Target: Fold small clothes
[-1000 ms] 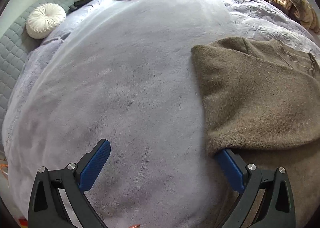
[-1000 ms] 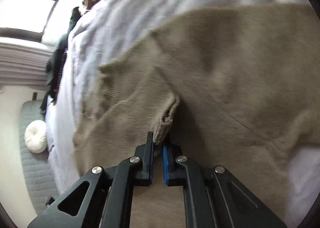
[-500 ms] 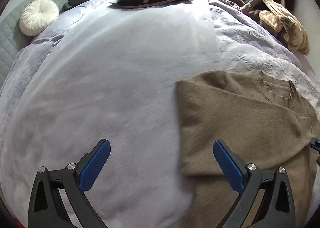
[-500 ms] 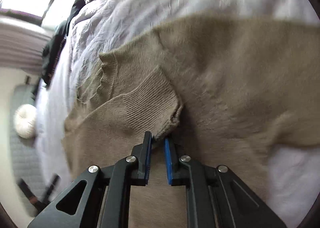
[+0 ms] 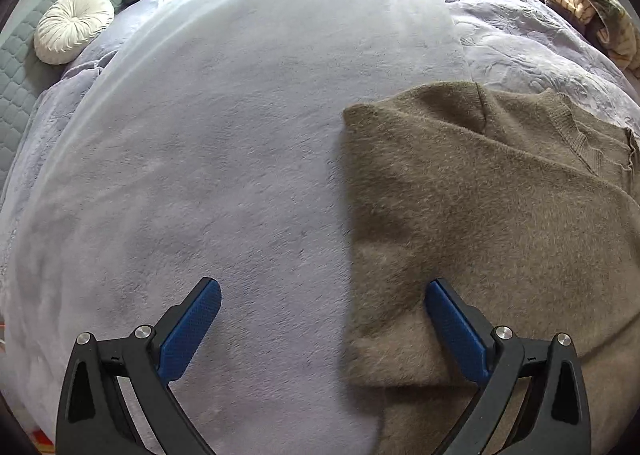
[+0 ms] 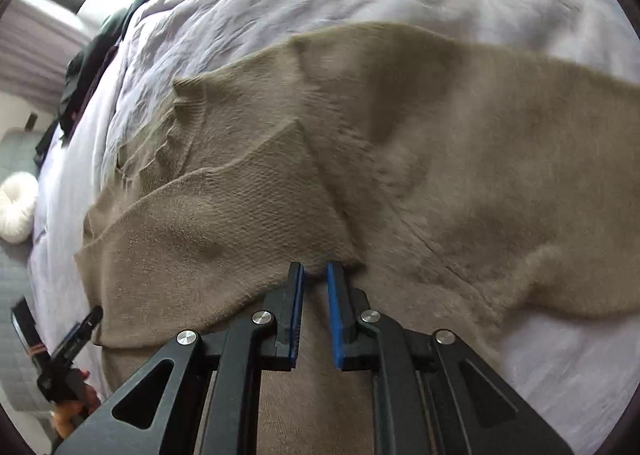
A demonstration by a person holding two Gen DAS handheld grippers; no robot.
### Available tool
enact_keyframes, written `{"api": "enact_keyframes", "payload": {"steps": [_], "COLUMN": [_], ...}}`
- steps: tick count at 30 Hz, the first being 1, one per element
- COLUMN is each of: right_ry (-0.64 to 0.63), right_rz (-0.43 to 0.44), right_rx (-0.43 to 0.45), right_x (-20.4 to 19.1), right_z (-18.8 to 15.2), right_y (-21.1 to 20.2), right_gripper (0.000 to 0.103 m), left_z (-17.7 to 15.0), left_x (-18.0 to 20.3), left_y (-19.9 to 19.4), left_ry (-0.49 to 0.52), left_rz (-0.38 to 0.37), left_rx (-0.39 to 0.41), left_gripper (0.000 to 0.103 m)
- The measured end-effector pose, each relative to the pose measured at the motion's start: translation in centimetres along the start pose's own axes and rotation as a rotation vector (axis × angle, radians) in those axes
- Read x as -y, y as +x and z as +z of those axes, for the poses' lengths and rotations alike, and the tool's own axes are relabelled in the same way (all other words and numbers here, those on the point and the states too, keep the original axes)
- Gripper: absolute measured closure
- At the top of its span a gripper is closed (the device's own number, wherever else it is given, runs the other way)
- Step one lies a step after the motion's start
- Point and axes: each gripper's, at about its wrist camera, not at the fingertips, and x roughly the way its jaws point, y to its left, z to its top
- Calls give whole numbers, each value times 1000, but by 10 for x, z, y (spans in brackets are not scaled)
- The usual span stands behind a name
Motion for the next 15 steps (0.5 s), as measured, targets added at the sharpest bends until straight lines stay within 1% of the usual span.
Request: {"api": "enact_keyframes", "payload": {"steps": [1,3,5,7,13,14,15], "right_ry": [9,42,66,89,142,150,160], "right_rz": [-9,37,56,72,140,143,147], "right_rx": [-3,-9,-19,-23,-59,-62,-62], "right_x": [5,20,36,50,83,74,76], "right_z": [-3,-10,-19,-29,-59,-58,-60], "right_y": [-3,-14,-25,-33,-56,-50,-51], "right_gripper": [89,88,83,73,72,72,68], "left_z": [-1,-3,-7,-13,-35,-38,-43], "left_x": [0,4,9,17,57,61,71], "left_y": [-3,-9,-18,-30,-64,-68,-74], "left_ry": [13,40,65,85,160,170,188], "left_rz": [-2,-3,-5,-28,-87,-96,-110], "left_rx": [-4,-9,-11,-16,-29,-33,-38], "left_gripper": [0,0,0,0,0,0,0]}}
